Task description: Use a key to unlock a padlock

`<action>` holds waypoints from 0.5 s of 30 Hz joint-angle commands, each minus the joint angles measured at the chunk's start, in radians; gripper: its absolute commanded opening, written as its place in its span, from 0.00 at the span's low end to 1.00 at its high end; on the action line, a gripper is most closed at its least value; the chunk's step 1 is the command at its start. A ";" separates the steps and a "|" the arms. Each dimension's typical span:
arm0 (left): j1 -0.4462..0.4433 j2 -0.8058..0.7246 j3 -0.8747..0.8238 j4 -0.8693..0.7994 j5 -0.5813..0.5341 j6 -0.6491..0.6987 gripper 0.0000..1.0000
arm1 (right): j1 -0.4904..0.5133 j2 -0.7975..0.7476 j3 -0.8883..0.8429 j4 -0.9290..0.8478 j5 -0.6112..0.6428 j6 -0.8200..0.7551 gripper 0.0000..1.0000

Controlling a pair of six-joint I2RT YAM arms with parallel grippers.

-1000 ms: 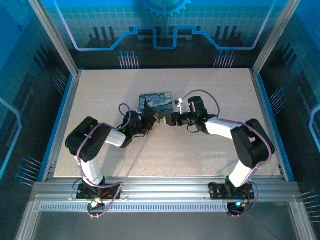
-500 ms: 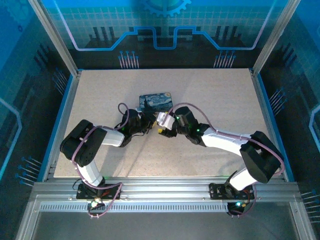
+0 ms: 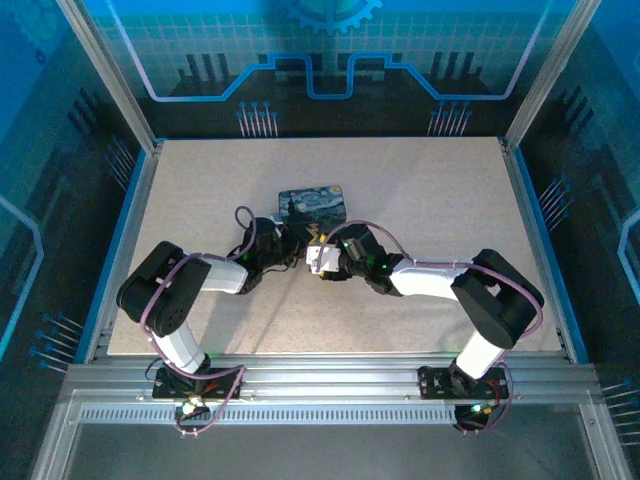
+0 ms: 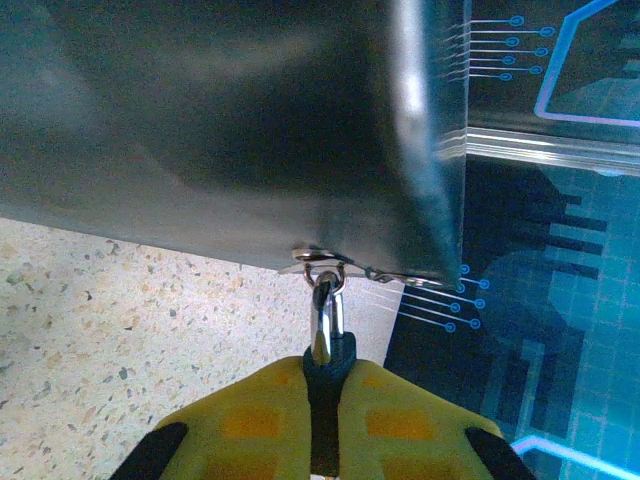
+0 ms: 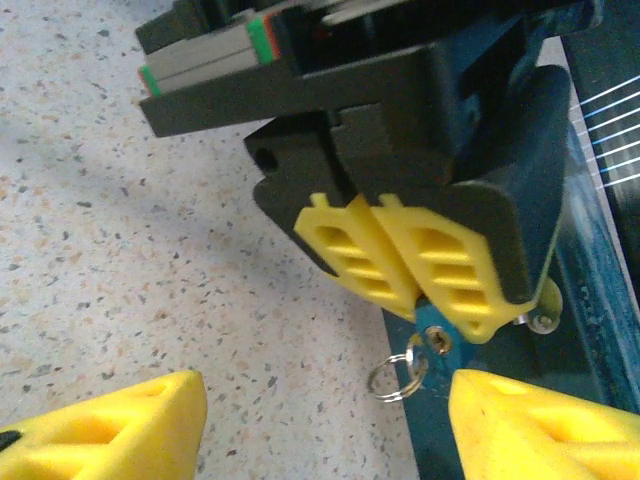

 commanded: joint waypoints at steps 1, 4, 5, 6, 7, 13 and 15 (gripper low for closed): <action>-0.006 -0.034 0.020 0.014 0.019 -0.013 0.00 | 0.003 0.019 0.026 0.044 -0.006 -0.014 0.64; -0.006 -0.032 0.021 0.013 0.019 -0.014 0.00 | 0.004 0.030 0.028 0.053 -0.003 -0.013 0.64; -0.006 -0.032 0.021 0.011 0.019 -0.013 0.00 | 0.004 0.032 0.031 0.055 -0.002 -0.013 0.64; -0.006 -0.032 0.021 0.011 0.019 -0.014 0.00 | 0.003 0.035 0.034 0.056 -0.001 -0.013 0.63; -0.006 -0.034 0.021 0.011 0.020 -0.012 0.00 | 0.002 0.037 0.036 0.057 0.001 -0.012 0.61; -0.006 -0.034 0.021 0.005 0.018 -0.011 0.00 | -0.003 0.048 0.041 0.073 0.021 -0.004 0.47; -0.006 -0.034 0.021 0.005 0.019 -0.011 0.00 | -0.003 0.052 0.040 0.079 0.026 0.001 0.43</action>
